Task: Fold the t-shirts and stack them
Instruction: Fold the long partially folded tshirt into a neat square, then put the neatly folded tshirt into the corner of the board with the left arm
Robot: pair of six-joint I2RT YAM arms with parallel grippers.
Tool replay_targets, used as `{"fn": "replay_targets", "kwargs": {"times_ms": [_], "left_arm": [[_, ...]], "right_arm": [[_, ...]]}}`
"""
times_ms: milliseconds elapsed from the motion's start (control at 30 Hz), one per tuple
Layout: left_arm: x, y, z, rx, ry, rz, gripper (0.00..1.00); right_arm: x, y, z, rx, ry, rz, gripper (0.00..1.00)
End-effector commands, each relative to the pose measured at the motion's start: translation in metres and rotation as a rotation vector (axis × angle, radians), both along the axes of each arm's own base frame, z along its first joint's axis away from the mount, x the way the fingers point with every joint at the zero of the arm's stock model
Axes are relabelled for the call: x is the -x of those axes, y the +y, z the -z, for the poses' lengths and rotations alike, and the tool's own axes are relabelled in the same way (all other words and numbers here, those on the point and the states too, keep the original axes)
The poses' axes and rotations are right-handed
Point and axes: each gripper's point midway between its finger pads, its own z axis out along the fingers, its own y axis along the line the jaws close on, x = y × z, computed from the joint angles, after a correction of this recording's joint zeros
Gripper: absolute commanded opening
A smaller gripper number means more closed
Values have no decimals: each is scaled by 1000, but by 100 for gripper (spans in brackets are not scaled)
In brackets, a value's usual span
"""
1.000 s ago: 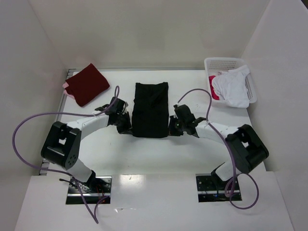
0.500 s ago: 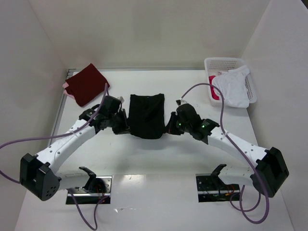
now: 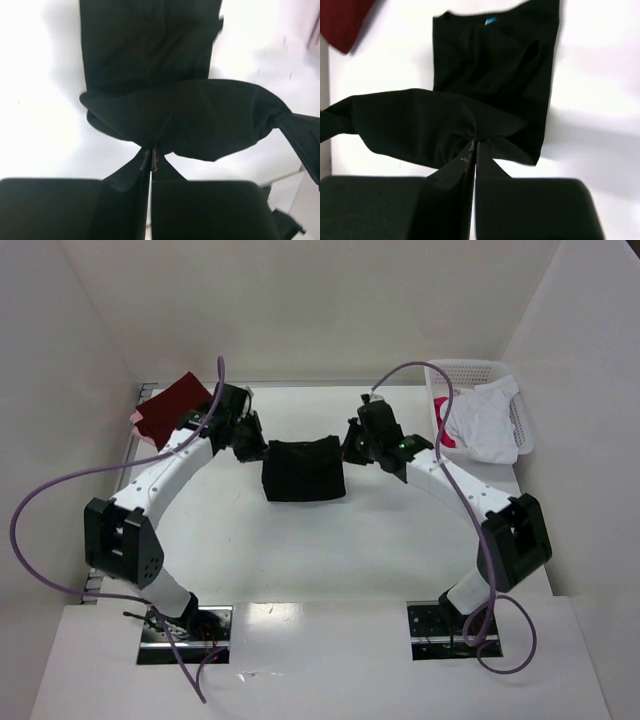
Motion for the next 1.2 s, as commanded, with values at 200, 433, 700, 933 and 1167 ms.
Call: {"fn": "replay_targets", "kwargs": {"times_ms": [200, 433, 700, 933, 1167], "left_arm": [[-78, 4, 16, 16, -47, 32, 3], [-145, 6, 55, 62, -82, 30, 33], [-196, 30, 64, 54, -114, -10, 34], [-195, 36, 34, 95, -173, 11, 77], [-126, 24, 54, 145, -92, 97, 96]], "right_arm": [[-93, 11, -8, 0, -121, 40, 3], [-150, -4, 23, 13, -121, 101, 8], [-208, 0, 28, 6, -167, 74, 76], [-211, -3, 7, -6, -187, 74, 100], [-176, -32, 18, 104, -178, 54, 95]]}}
